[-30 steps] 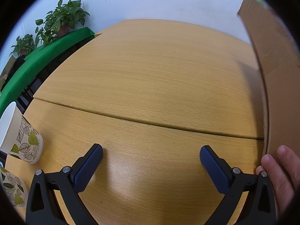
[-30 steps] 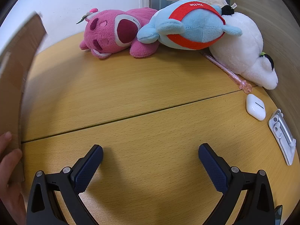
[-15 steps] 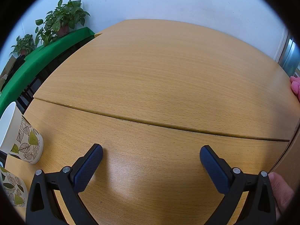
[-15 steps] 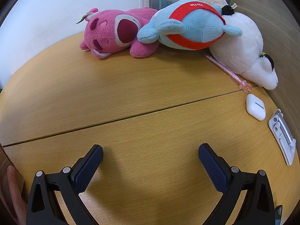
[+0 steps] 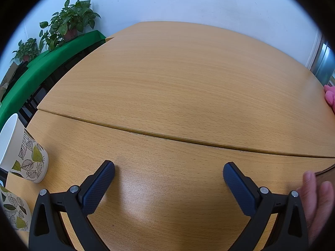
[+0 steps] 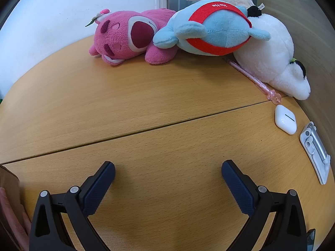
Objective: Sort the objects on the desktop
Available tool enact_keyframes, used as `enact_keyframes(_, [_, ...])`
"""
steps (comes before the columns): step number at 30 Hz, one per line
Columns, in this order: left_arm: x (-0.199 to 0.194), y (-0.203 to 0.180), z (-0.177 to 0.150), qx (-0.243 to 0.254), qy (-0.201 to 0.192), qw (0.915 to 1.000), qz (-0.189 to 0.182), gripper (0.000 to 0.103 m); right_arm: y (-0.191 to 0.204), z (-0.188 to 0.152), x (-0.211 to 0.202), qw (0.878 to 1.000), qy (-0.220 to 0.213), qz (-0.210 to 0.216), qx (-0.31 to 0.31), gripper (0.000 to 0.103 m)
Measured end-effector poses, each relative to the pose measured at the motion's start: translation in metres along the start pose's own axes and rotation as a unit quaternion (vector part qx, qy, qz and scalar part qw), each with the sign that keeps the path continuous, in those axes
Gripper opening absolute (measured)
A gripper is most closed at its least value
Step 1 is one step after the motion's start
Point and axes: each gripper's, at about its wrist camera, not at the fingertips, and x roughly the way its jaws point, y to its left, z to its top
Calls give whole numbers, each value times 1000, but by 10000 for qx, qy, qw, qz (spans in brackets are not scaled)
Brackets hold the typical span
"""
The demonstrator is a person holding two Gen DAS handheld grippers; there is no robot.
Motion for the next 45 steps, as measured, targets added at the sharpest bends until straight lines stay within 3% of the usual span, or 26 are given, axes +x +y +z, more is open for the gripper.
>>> enact_keyframes(45, [2, 0, -1, -20, 9, 10000, 14, 103, 4, -4, 0, 10000, -9, 4, 4, 103])
